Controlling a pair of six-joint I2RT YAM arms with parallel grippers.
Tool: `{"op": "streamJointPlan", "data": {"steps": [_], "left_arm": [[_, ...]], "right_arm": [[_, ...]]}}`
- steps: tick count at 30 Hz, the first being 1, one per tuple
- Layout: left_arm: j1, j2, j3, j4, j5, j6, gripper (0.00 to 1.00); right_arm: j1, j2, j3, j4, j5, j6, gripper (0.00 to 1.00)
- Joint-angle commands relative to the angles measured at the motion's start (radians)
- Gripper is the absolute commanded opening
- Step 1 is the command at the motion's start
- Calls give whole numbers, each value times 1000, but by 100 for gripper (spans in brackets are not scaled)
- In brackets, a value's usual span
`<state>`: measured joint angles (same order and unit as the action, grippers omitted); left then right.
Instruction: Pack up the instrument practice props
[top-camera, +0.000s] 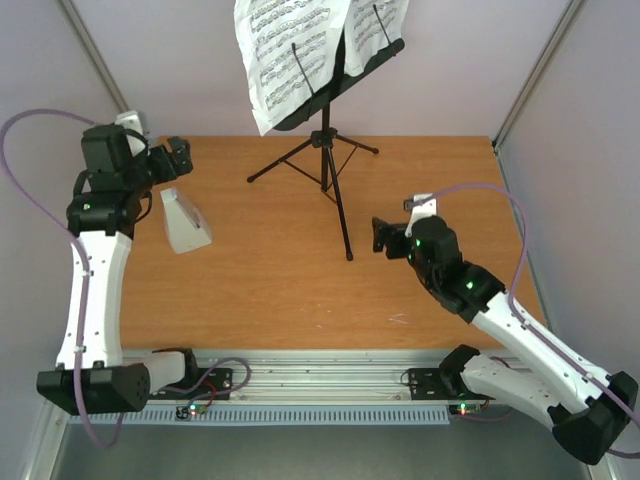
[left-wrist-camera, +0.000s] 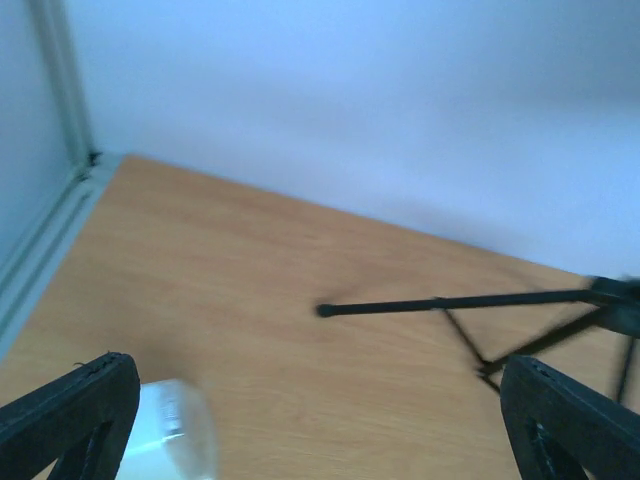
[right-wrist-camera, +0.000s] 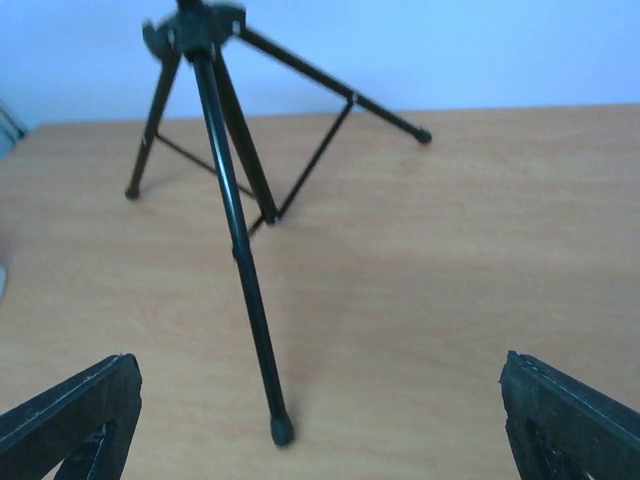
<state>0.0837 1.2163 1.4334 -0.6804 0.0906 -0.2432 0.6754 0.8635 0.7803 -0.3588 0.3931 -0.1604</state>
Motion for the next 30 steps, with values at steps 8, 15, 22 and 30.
{"op": "streamJointPlan", "data": {"steps": [8,15,22,30], "left_arm": [[-153,-196,-98,-20,255,34,99],[-145,-232,-237,-28,47,85,99],[-134,-257,-266,-22,21,95,99],[-133,-244,-270,-36,-2,102,99]], "right_arm": [[-215,452,403,260,-437,-41,98],[-268,729,624,460,-630,-139,89],[-306,918,795,511,-739,-193,80],[-306,1064,963,476,-727,-267,76]]}}
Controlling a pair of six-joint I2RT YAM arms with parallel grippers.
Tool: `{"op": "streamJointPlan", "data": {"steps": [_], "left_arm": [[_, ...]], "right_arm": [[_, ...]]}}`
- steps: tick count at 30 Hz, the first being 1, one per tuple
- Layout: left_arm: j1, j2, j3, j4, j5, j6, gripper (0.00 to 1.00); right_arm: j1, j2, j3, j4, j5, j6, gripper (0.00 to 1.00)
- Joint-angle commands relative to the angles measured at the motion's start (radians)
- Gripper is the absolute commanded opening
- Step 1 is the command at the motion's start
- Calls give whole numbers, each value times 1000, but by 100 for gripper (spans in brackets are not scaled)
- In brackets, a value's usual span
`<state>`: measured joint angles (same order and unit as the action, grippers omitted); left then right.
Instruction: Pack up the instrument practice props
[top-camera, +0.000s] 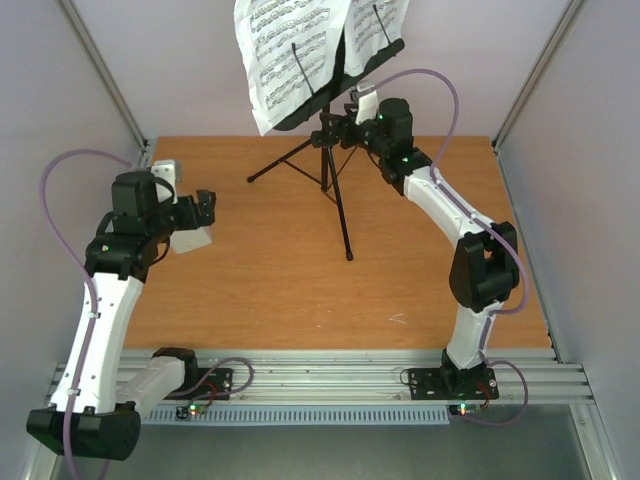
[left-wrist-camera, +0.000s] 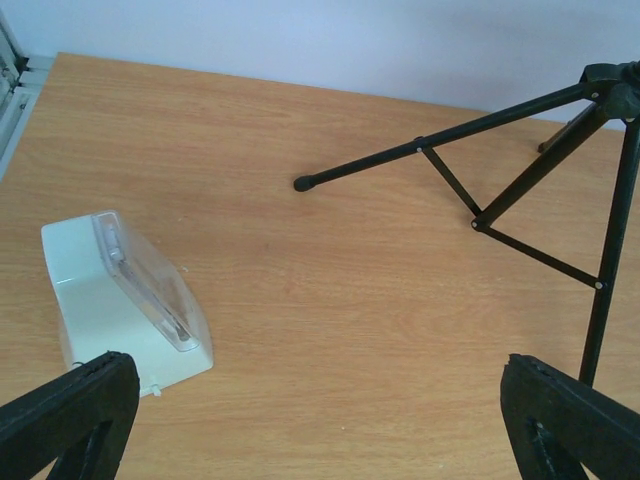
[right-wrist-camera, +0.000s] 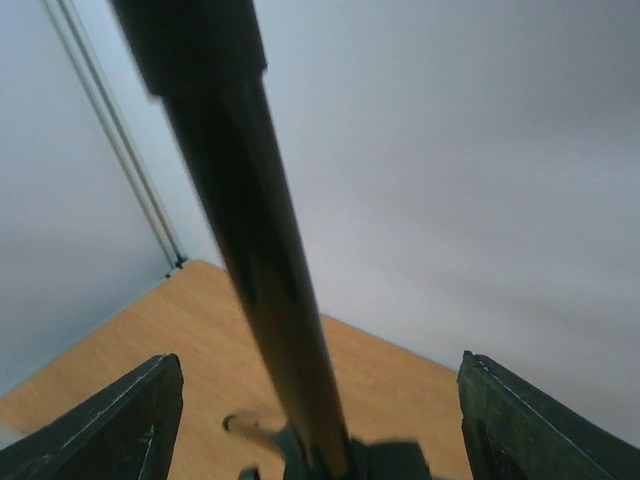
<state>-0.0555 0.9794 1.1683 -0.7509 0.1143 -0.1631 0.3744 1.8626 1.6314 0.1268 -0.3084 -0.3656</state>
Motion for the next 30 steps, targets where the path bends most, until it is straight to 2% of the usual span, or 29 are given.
{"op": "streamJointPlan", "data": {"steps": [1,7,15,26,28,30], "left_arm": [[7,-8,-6,37,-28,23,99],[14,0,-6,32,-36,27,99],[28,16,-4,30,-31,25,99],[42,22,-4,31,-22,25,99],[43,22,-7,33,-21,25,99],[43,23,-6,32,-21,25,99]], "right_arm": [[-5,86,154,-33,-30,-69,74],[-5,132,174,8,-38,-82,64],[-5,174,154,90,-77,-81,57],[-5,207,193,69,-80,-88,45],[-5,213,210,56,-92,-91,41],[-5,216,218,48,-98,-90,32]]}}
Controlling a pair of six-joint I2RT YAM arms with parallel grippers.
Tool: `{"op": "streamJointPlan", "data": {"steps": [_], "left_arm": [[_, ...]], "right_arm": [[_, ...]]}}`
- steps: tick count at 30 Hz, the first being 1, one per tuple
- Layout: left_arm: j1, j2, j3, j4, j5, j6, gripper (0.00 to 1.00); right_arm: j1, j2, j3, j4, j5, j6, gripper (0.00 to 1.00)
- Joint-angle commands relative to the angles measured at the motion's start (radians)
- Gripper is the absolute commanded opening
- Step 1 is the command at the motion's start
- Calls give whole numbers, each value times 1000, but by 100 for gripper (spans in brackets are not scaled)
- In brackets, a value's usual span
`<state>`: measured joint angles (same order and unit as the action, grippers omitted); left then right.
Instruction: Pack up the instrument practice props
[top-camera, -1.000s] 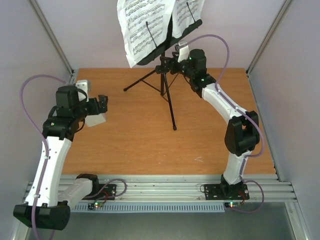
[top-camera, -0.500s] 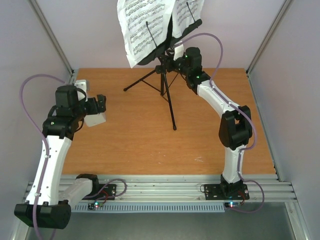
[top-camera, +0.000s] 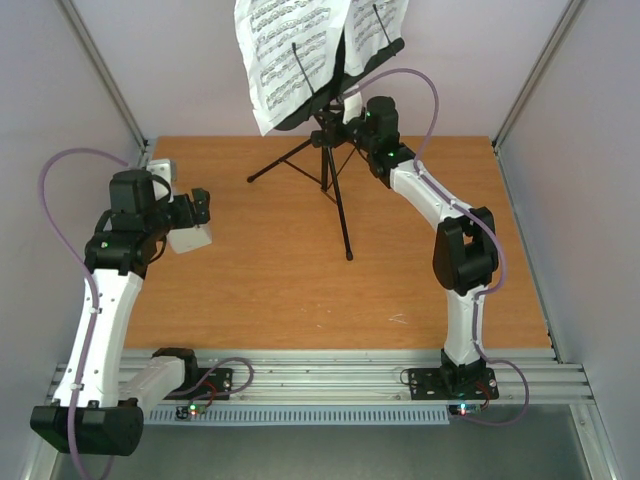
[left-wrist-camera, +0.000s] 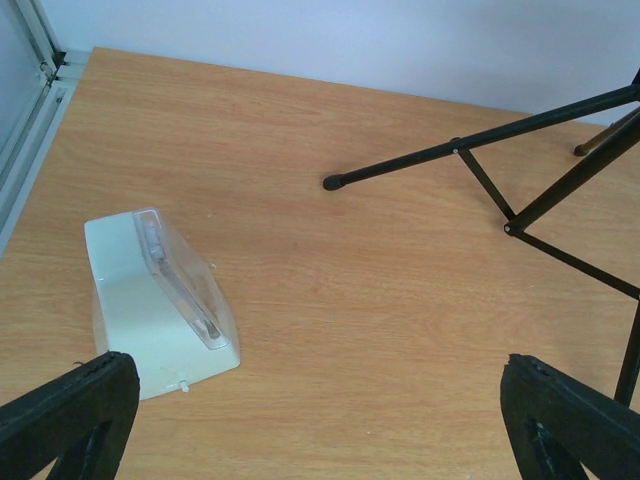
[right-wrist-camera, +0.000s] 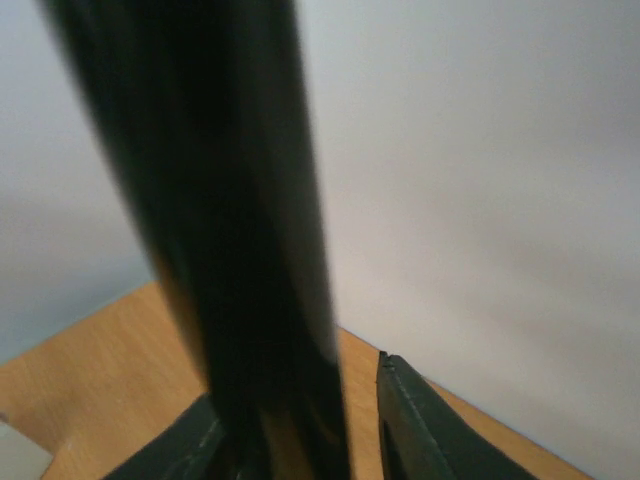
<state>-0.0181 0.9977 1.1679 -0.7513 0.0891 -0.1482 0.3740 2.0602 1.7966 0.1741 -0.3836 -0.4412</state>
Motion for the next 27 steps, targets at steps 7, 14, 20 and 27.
{"op": "streamJointPlan", "data": {"steps": [7,14,20,27], "left_arm": [[6,5,-7,34,8,10,99],[6,7,-7,36,10,9,99],[6,5,-9,37,12,6,99],[6,1,-10,41,19,3,99]], "right_arm": [[-3,6,48,10,-29,-23,7],[10,-61,-17,41,42,-45,1],[75,-170,-122,66,333,-89,1],[130,-281,-227,36,581,-33,1]]}}
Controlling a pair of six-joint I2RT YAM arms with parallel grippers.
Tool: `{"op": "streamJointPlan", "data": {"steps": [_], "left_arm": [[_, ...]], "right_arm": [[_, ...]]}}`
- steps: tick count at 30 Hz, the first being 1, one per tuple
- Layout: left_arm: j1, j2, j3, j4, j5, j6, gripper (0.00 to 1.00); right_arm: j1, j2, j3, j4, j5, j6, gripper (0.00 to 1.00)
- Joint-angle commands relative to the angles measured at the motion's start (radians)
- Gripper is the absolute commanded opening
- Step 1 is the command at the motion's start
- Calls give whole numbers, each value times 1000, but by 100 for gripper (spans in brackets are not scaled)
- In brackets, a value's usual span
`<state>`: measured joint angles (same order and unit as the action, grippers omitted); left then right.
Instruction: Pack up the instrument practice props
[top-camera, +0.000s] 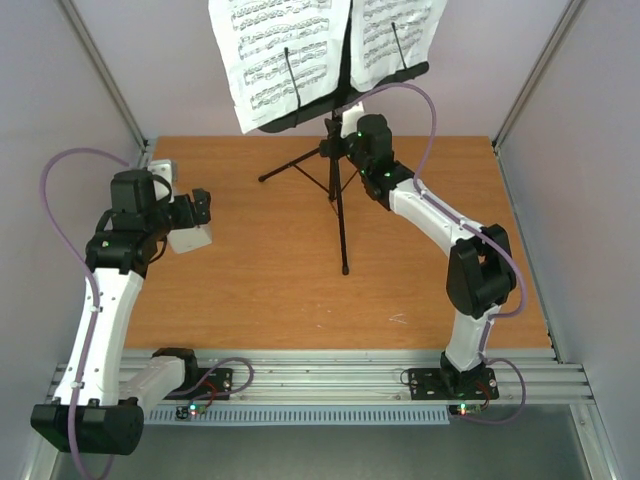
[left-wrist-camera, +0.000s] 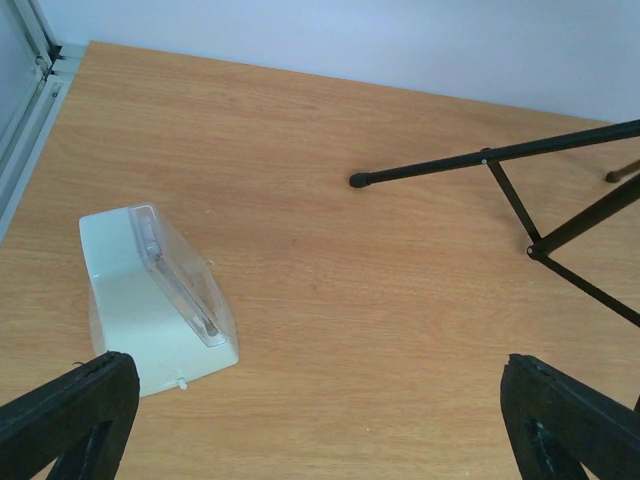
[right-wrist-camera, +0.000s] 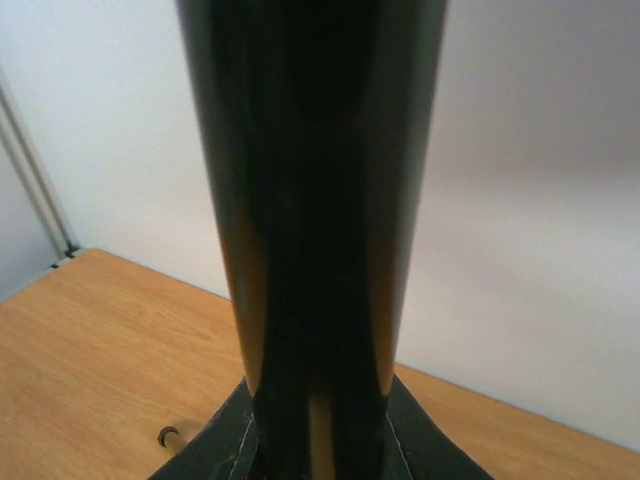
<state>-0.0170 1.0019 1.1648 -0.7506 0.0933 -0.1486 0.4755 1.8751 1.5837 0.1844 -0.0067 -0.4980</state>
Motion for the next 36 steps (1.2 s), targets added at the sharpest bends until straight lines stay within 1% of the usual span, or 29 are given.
{"op": "streamJointPlan", "data": {"steps": [1,9,17,19,21,26,29,30,36], "left_arm": [[5,-4,-9,40,18,3,99],[5,-6,-12,44,24,-3,99],[5,1,-16,48,36,-9,99],[5,1,-16,48,36,-11,100],[5,1,-17,49,36,-12,99],[5,4,-19,50,37,-14,99],[5,6,-20,50,40,-16,99],[5,6,-19,49,40,-16,99],[5,6,-19,51,37,-17,99]], "right_arm": [[38,-108,-25,19,233,25,1],[174,-184,-92,-14,623,12,1],[289,-189,-105,-17,912,14,1],[301,-185,-102,-45,947,53,1],[301,-191,-108,-102,953,127,1],[303,-213,-138,-166,970,226,1],[304,-224,-160,-175,988,256,1],[303,-225,-167,-201,990,265,1],[303,-225,-179,-210,968,257,1]]}}
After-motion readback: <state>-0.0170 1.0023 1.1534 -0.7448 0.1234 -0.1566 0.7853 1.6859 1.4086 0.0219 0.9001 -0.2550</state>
